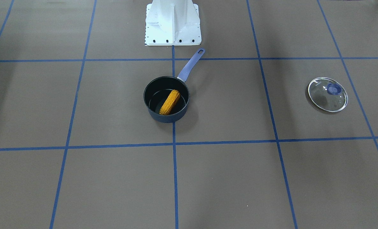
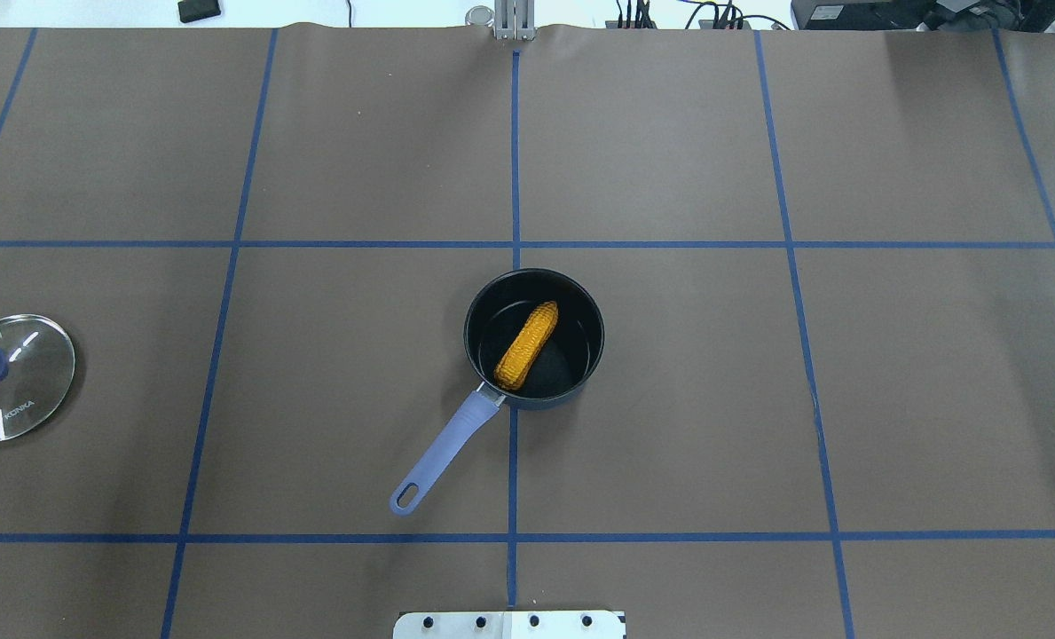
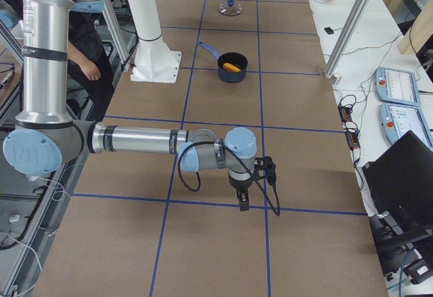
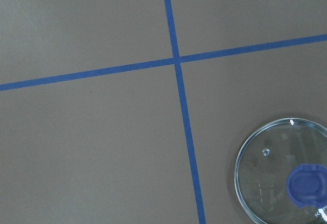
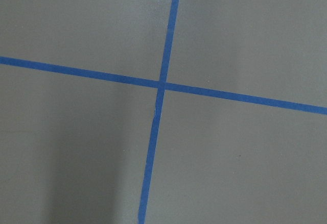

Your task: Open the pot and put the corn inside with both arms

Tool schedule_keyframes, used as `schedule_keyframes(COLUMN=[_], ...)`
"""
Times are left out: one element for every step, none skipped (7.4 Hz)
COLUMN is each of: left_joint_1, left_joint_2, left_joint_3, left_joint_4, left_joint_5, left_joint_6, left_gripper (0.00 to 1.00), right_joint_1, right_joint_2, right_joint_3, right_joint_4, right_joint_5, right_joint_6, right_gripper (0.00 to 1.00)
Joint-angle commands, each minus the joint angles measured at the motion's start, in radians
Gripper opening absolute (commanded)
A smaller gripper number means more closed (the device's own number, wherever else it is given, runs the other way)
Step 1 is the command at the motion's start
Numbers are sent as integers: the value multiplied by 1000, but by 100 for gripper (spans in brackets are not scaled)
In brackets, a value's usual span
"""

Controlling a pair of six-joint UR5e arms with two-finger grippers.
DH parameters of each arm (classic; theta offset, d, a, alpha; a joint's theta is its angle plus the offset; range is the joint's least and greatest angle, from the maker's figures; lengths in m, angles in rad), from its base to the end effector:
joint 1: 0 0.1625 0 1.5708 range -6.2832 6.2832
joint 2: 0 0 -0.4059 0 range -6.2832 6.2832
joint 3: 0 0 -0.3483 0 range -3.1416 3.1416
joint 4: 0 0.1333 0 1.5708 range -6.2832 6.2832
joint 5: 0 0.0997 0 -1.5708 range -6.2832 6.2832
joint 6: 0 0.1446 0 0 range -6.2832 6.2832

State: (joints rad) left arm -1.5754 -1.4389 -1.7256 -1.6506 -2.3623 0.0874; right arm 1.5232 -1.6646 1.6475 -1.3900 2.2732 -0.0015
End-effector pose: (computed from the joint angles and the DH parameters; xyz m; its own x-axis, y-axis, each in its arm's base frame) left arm -0.0323 -0.4043 0.6478 0.7008 0.1563 -0.6960 -0.0568 0.9848 0.1639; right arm 0.0195 -0.4280 0.6652 0.7573 -0.1430 0.6372 0.0481 0.9853 0.1639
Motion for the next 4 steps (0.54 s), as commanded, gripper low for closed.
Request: schedule_keyframes(left_joint_1=[0,0,0,0], left_joint_2=[0,0,0,0], left_joint_3=[-3,-5,-5,-5], left_joint_4=[0,0,0,0], left_joint_5=[0,0,0,0], left_joint_6=[0,0,0,0], left_gripper=[98,98,98,98], right_joint_1=[0,0,0,0], right_joint_2=[3,3,3,3], right_joint_3=[0,2,2,2], right_joint_4=[0,0,0,0], right_joint_5=[2,2,5,8], right_joint_6=[0,0,0,0], right_gripper=[100,100,100,100])
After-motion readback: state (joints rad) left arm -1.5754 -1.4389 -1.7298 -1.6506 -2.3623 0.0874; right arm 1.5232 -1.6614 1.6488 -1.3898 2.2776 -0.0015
